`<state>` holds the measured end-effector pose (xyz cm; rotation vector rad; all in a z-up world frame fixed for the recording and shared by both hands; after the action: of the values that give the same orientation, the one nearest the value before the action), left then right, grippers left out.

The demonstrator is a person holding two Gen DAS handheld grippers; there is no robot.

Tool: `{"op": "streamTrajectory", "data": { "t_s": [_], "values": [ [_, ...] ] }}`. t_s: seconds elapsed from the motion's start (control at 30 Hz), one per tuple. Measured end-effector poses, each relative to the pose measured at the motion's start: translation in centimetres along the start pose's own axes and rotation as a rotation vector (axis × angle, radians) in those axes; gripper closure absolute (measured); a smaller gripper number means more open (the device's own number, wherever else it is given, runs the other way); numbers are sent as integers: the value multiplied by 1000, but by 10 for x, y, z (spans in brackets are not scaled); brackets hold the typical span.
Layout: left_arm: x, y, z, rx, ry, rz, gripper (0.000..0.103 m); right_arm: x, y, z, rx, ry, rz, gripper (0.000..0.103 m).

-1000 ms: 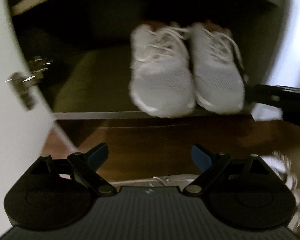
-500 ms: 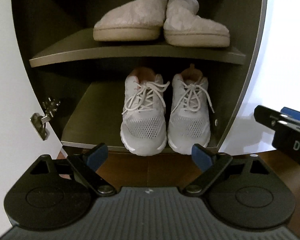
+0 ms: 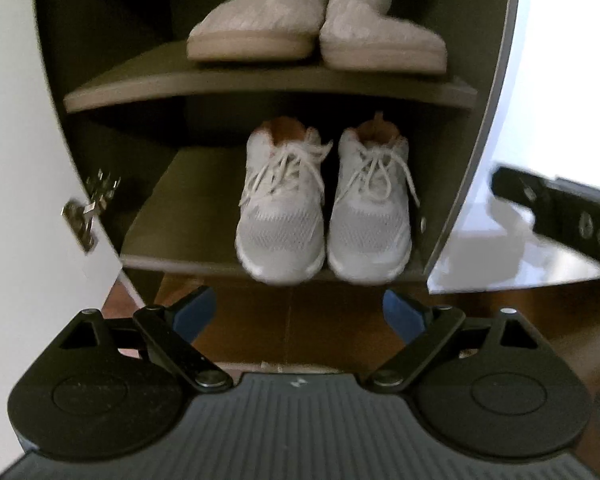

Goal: Organize scattered shoes
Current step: 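Withdraw both grippers from the cabinet toward the white loafers, then grasp the white rhinestone loafers together by their heels with the right gripper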

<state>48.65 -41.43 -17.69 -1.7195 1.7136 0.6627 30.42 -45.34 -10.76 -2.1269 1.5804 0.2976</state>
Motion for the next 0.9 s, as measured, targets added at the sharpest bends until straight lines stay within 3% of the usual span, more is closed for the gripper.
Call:
{"op": "streamTrajectory", "data": {
  "t_s": [0.1, 0.17, 0.23, 0.37, 0.47, 0.5, 0.63, 0.73, 0.77, 0.8, 0.9],
  "values": [
    [-4, -22, 51, -24, -60, -35, 11, 9, -26, 14, -180, -88, -278, 32],
    [-2, -38, 91, -45, -135, -87, 12, 18, -48, 44, -350, -214, -444, 32],
    [4, -55, 141, -119, -249, -124, 15, 29, -67, 78, -479, -316, -501, 32],
    [16, -78, 190, -261, -363, -187, 19, 49, -99, 134, -632, -449, -578, 36],
    [28, -94, 201, -313, -403, -244, 27, 58, -122, 161, -760, -467, -613, 53],
    [30, -97, 202, -306, -409, -260, 27, 60, -127, 165, -783, -468, -620, 63],
    [32, -101, 202, -277, -392, -271, 27, 85, -162, 173, -796, -480, -641, 60],
    [36, -105, 207, -261, -398, -266, 27, 110, -177, 191, -829, -550, -616, 61],
    [38, -106, 208, -266, -400, -260, 27, 116, -178, 199, -827, -582, -627, 69],
    [40, -107, 208, -270, -402, -254, 27, 118, -176, 203, -820, -598, -637, 92],
    [47, -108, 209, -276, -408, -244, 27, 126, -172, 207, -749, -617, -629, 97]
  ]
}}
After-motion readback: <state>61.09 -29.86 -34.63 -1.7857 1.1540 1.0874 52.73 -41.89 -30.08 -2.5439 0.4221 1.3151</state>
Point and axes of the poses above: each gripper's, at about its wrist camera, not at the fingertips, and x roughly the way its jaws point, y to its right, z to its underside, the point moved 5 cm from there along x, roughly the way its jaws point, and after that the axes turned 3 degrees about x, right-handed, at the moved point
